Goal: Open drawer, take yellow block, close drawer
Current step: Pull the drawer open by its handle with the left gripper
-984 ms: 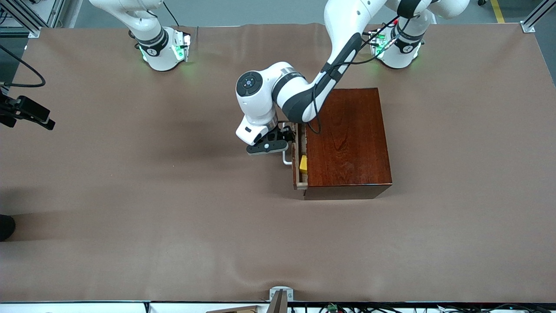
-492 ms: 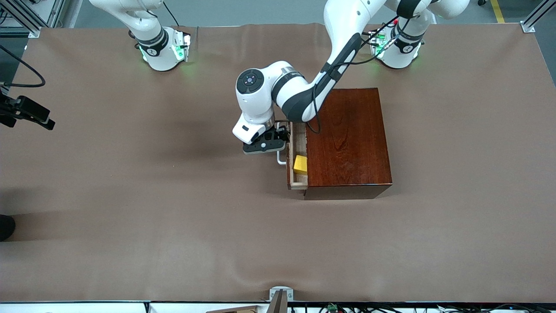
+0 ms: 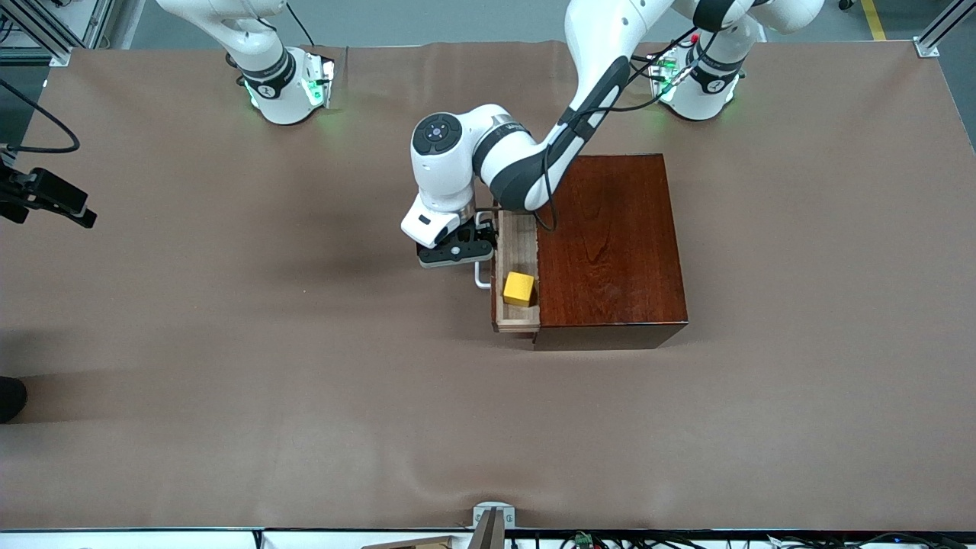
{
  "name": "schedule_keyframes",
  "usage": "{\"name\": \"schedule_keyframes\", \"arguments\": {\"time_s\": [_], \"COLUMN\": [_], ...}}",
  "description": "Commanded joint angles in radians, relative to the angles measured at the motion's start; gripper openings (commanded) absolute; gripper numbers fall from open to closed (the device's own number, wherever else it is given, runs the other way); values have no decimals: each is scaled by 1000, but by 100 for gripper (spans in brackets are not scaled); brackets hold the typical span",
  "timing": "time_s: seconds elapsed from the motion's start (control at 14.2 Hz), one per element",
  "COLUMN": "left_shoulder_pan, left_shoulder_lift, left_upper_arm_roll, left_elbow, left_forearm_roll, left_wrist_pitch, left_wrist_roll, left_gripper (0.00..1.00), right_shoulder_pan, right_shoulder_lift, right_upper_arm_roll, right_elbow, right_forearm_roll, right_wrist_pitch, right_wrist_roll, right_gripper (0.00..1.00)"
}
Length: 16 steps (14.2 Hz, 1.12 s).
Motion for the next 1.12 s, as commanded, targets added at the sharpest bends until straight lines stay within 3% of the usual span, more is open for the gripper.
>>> {"name": "schedule_keyframes", "arguments": {"time_s": [0.0,1.05], "left_shoulder_pan": [-35,-53], "left_shoulder_lift": [58,69], "left_upper_arm_roll": [-15,-19], "left_elbow": [61,61], "left_forearm_roll": [-25,-33], "left_wrist_pitch": [76,274], "left_wrist_roll": [-62,-112], "left_gripper": [100,100], "right_shoulder_pan": [-20,-20], "right_shoulder_lift": [-6,-6], "right_upper_arm_roll": [16,17], "right_elbow": [7,7], "right_forearm_roll": [-9,-9], "right_wrist_pitch": [-6,-6], "right_wrist_roll": [6,6], "right_gripper": [100,100]}}
